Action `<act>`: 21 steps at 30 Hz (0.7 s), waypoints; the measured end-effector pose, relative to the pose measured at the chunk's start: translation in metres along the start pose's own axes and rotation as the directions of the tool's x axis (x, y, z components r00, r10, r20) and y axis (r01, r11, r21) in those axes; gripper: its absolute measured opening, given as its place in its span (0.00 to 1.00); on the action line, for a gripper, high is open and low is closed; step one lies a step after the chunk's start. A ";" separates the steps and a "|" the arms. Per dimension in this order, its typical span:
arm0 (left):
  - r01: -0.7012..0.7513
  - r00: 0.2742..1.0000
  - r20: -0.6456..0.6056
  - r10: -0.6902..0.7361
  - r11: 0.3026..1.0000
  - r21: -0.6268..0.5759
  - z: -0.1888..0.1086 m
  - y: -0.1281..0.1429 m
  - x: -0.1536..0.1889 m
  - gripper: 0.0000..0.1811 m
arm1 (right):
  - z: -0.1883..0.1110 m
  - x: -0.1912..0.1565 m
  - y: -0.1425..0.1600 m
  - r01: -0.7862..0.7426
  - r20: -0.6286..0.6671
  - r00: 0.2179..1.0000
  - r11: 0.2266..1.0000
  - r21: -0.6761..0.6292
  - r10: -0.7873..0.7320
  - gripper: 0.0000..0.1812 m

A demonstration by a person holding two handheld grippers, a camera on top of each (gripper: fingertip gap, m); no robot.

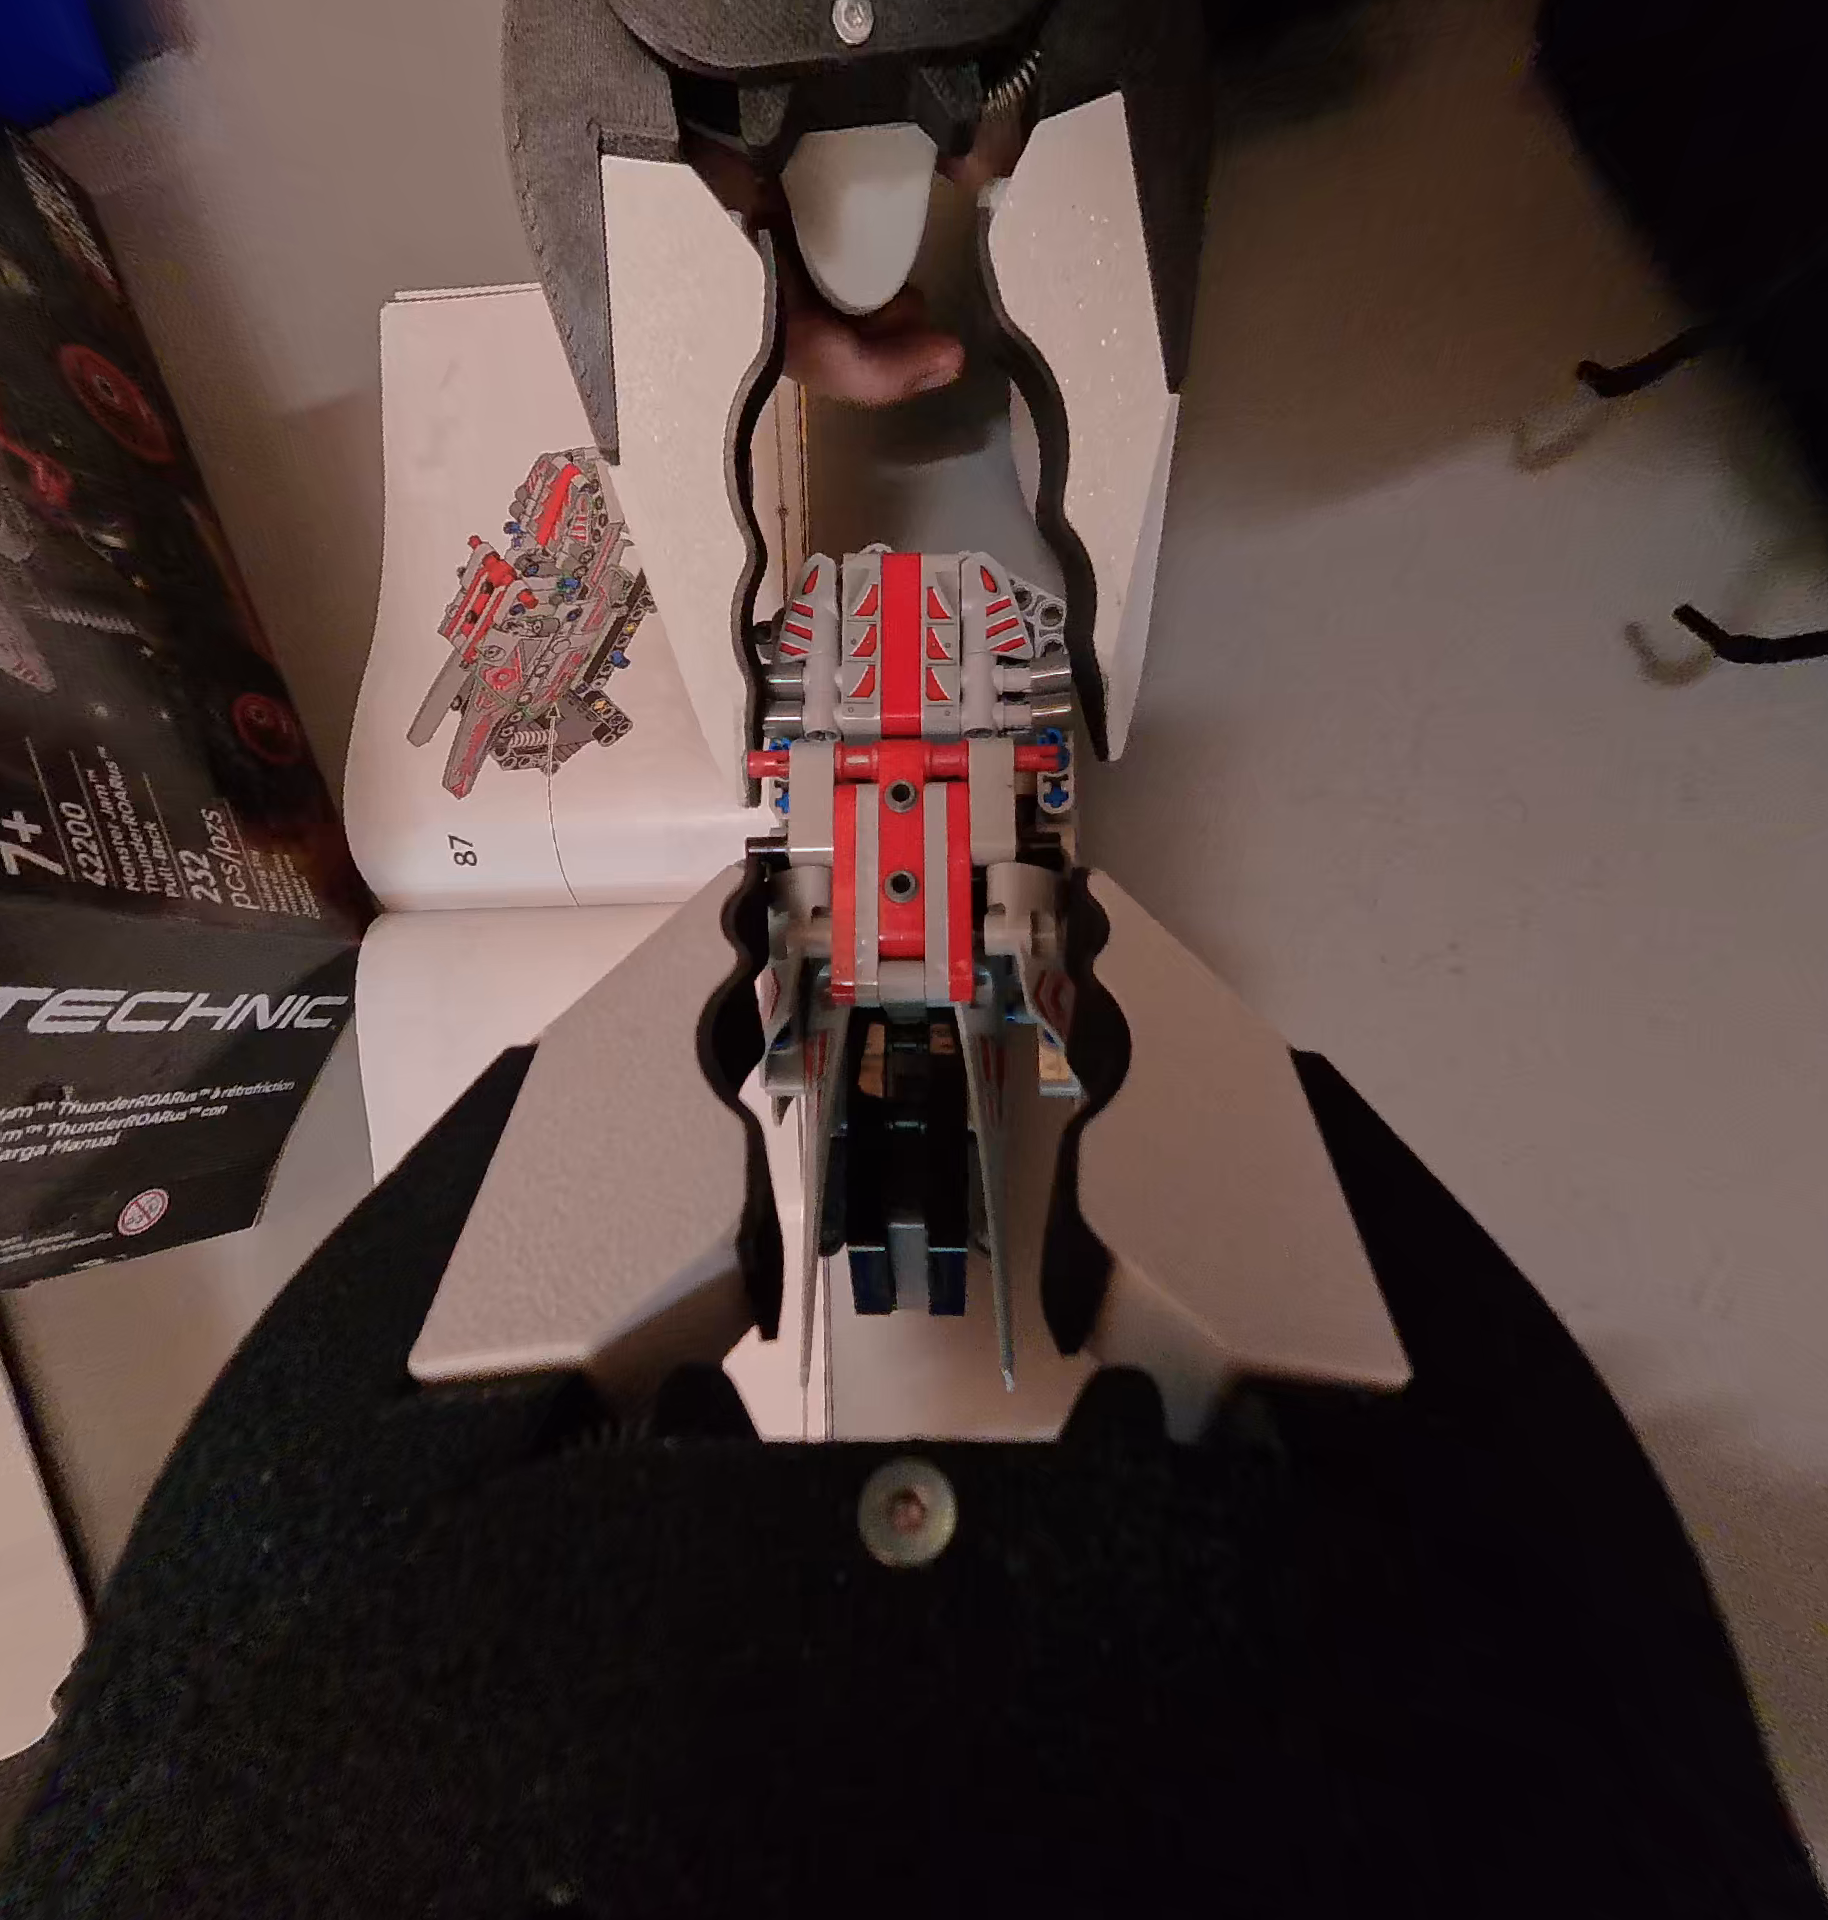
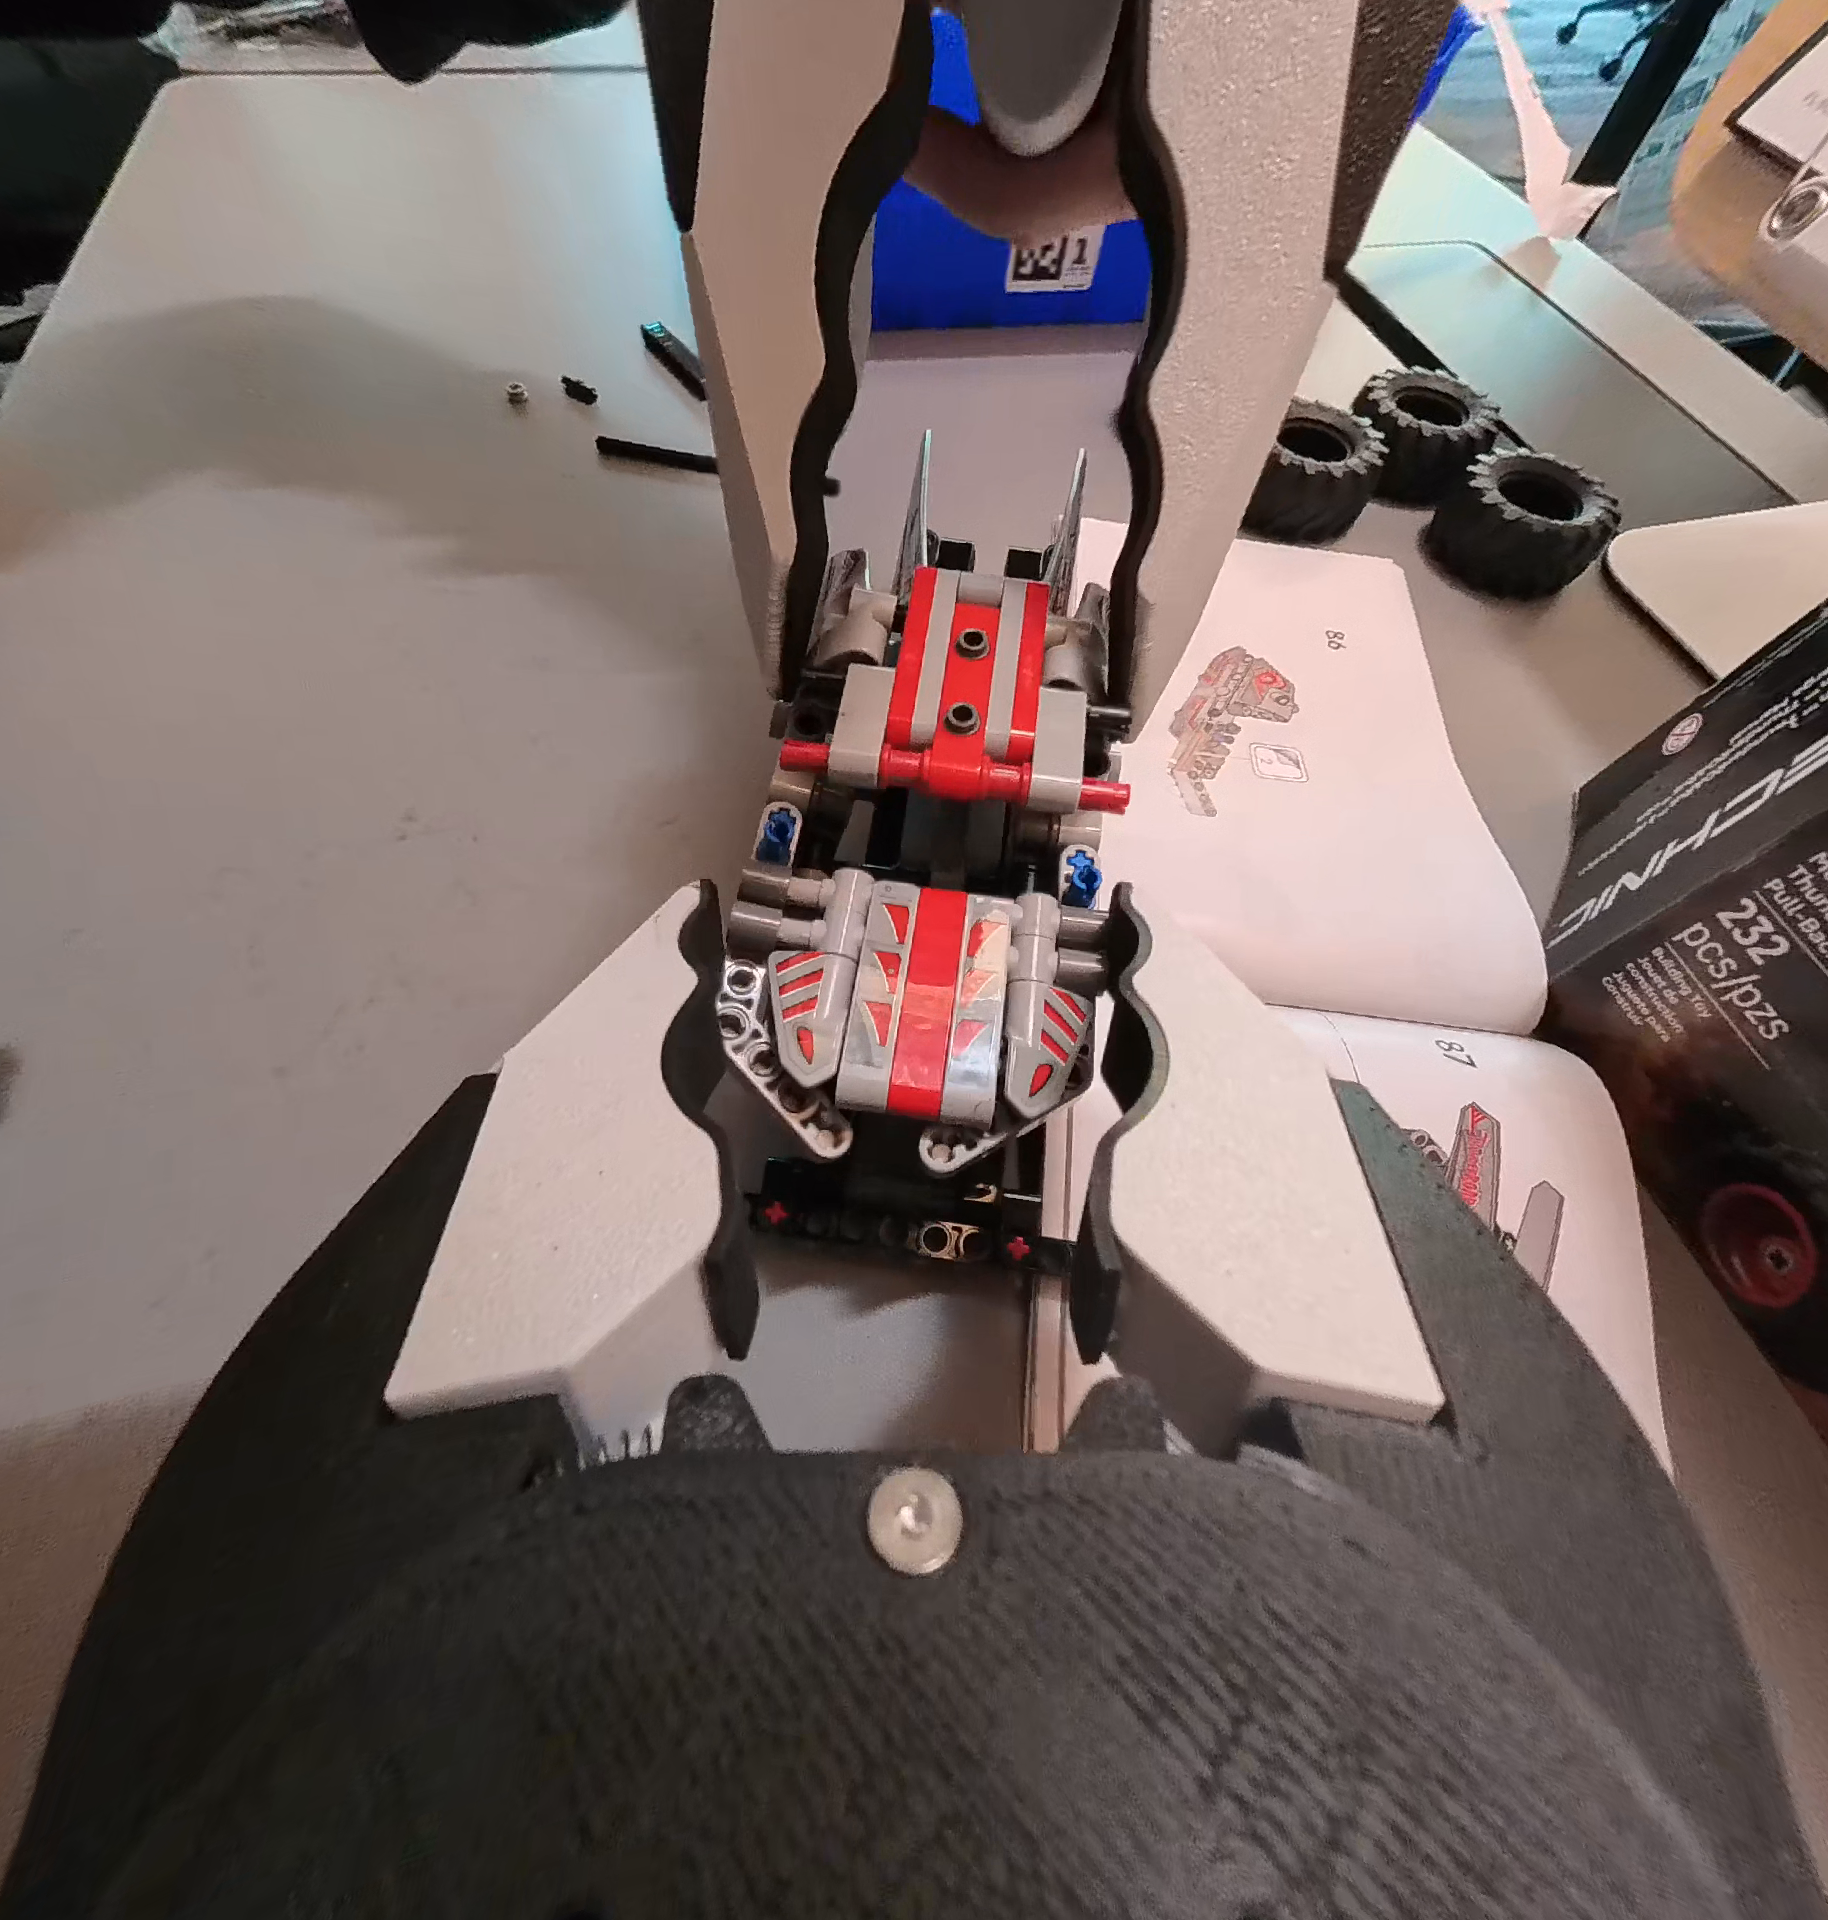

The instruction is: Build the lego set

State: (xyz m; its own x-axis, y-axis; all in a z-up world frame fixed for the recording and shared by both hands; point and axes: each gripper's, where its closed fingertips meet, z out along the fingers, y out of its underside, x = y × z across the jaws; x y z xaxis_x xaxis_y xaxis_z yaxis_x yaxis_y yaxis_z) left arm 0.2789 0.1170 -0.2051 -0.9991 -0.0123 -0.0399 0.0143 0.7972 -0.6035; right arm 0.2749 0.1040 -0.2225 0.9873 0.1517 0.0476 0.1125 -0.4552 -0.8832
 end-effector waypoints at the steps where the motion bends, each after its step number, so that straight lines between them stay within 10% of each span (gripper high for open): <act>1: -0.002 1.000 0.003 0.002 1.000 -0.004 0.000 0.000 0.000 0.31 | 0.000 0.000 0.000 0.006 0.003 1.000 1.000 0.000 -0.006 0.40; 21: 0.000 1.000 0.014 0.000 1.000 0.024 0.000 0.001 0.001 0.31 | 0.004 0.001 0.001 0.071 -0.021 0.997 0.997 0.038 -0.071 0.42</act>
State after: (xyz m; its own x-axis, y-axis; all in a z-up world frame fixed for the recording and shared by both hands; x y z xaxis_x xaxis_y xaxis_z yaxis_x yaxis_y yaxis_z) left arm 0.2774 0.1177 -0.2055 -0.9985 -0.0206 -0.0506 0.0155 0.7823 -0.6227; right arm 0.2760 0.1073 -0.2257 0.9790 0.1647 0.1198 0.1783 -0.4093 -0.8948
